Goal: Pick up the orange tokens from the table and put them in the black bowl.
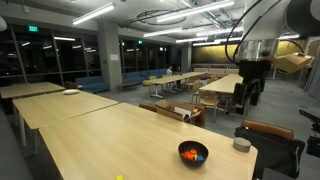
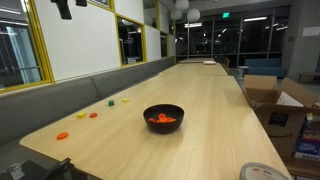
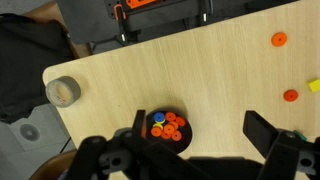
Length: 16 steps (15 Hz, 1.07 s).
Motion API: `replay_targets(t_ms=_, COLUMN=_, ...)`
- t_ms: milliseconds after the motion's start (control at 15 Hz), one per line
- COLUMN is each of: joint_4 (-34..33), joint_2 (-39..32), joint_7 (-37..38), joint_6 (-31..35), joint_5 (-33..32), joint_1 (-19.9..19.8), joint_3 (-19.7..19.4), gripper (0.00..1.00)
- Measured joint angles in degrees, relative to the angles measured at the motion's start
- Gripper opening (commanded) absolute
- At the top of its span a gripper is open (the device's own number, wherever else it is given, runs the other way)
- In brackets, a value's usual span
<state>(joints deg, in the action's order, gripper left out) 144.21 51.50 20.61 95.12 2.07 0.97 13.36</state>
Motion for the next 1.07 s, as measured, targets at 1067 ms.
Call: replay_targets(t_ms=1067, joint_4=12.7, joint_2=-9.4, joint_7=-6.4, joint_6=20.9, joint_5=1.0, joint_1=5.7, joint_3=0.7, gripper=1.0)
